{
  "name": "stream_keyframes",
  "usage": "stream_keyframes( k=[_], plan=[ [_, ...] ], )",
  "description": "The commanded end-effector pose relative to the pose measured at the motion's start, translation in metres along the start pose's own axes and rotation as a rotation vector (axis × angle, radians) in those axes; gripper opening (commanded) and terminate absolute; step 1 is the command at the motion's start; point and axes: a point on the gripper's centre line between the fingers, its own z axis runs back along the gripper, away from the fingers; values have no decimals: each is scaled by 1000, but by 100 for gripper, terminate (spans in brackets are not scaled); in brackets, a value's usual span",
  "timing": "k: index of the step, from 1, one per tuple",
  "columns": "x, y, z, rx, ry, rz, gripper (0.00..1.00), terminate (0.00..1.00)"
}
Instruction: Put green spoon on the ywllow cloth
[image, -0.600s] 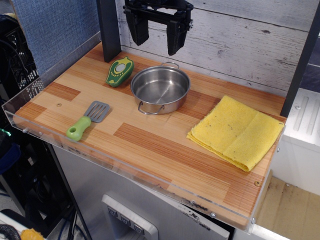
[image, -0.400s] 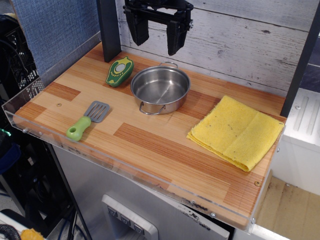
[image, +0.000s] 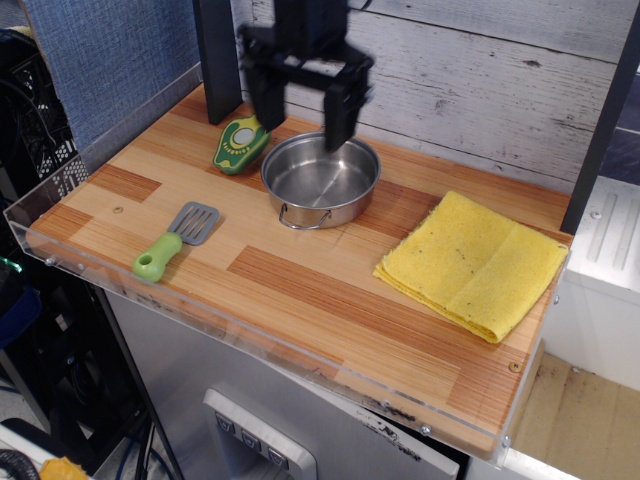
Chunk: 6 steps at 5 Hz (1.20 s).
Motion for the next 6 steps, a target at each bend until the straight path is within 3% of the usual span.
stream_keyframes(
  k=[1, 2, 6],
  plan=[
    [-54, 45, 6, 63, -42, 22, 100, 0],
    [-79, 58, -3, 50, -75, 48, 100, 0],
    [-67, 77, -57, 83, -10, -34, 100, 0]
  ],
)
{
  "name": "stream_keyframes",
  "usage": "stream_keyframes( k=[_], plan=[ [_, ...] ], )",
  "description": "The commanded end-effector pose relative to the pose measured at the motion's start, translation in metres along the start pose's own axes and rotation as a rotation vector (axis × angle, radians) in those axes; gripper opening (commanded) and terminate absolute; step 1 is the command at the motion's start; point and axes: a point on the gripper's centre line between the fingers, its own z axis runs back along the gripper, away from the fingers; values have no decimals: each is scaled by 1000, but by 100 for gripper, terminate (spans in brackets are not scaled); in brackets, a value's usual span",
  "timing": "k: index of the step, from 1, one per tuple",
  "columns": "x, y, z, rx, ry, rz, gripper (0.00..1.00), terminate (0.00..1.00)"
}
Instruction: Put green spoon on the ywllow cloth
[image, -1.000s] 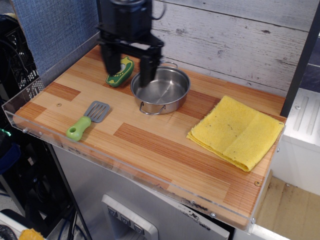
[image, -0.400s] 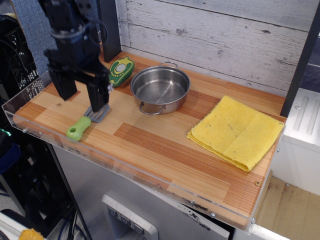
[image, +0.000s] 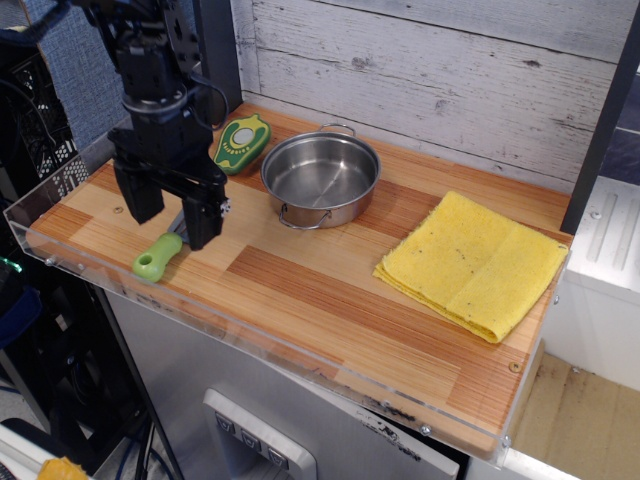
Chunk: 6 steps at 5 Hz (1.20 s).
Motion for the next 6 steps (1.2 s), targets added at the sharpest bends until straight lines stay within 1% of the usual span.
stream_keyframes(
  k=[1, 3, 4, 5, 6],
  plan=[
    [-1, 10, -5, 35, -9, -17, 100, 0],
    [-12, 14, -15, 27, 32, -13, 100, 0],
    [-17, 6, -27, -1, 68, -25, 100, 0],
    [-18, 4, -33, -13, 76, -25, 100, 0],
    [-17, 3, -34, -13, 76, -22, 0, 0]
  ],
)
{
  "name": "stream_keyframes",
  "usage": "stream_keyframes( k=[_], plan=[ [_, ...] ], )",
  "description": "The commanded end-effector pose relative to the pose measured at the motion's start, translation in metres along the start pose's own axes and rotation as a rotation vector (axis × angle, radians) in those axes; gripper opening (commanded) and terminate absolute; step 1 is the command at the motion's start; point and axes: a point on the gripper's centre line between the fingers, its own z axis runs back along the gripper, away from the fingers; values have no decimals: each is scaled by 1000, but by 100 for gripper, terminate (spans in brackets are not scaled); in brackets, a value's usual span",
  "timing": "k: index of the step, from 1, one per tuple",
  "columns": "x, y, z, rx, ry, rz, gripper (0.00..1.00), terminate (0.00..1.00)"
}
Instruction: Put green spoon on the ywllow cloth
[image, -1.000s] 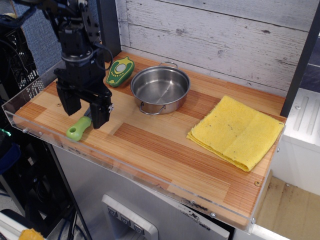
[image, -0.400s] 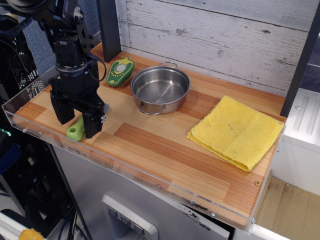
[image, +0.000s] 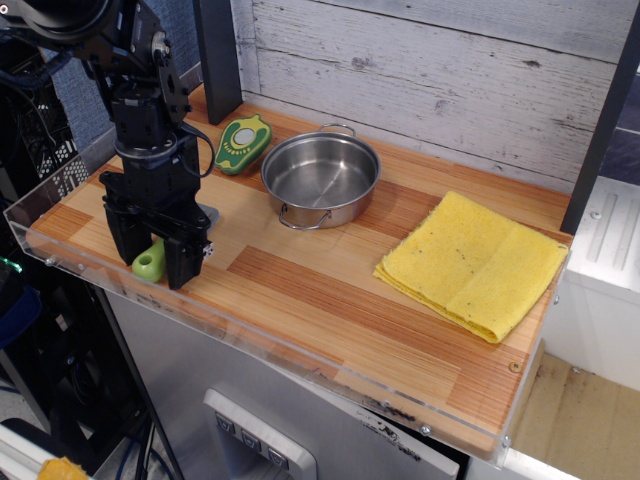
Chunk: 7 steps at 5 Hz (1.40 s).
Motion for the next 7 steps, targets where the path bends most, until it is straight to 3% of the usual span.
stream_keyframes(
  k=[1, 2, 3, 4, 5, 7],
  plan=[
    [0, -3, 1, 0, -14, 15, 0, 0],
    [-2, -3, 9, 13, -25, 34, 0, 0],
    [-3, -3, 40, 36, -88, 90, 0, 0],
    [9, -19, 92, 22, -226, 109, 0, 0],
    [35, -52, 121, -19, -292, 16, 0, 0],
    [89, -153, 115, 13, -199, -254, 0, 0]
  ],
)
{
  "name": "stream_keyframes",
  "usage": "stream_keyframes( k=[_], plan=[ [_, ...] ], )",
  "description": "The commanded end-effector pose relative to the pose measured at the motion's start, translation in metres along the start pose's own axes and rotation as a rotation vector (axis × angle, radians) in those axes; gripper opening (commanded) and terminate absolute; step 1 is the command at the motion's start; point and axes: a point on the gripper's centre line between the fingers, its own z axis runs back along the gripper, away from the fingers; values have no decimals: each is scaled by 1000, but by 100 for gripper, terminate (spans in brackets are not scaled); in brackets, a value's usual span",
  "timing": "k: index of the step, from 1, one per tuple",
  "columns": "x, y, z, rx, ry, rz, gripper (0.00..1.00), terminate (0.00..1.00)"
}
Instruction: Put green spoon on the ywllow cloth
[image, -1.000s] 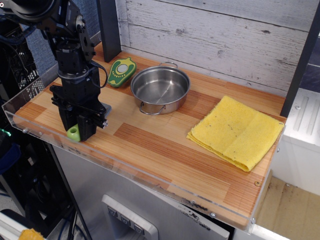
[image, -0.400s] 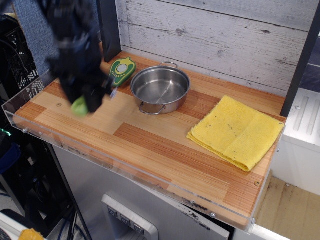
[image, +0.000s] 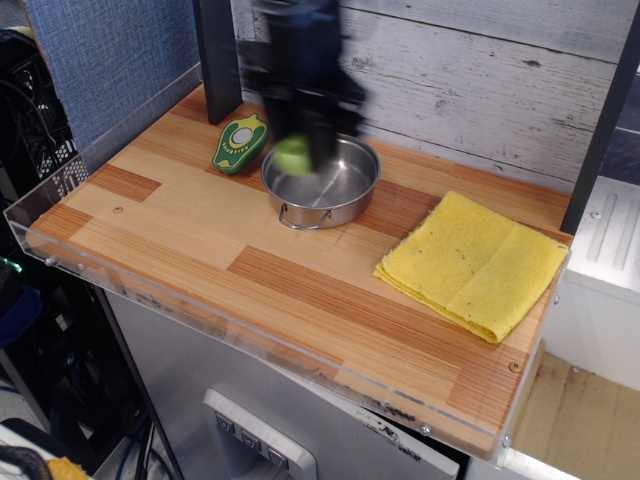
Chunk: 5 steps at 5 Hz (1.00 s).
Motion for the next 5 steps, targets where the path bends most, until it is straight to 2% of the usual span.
stream_keyframes(
  k=[1, 2, 4, 5],
  plan=[
    [37, -67, -17, 34, 48, -151, 0, 0],
    [32, -69, -30, 27, 85, -120, 0, 0],
    [20, -62, -51, -98, 128, 40, 0, 0],
    [19, -70, -56, -125, 145, 44, 0, 0]
  ],
)
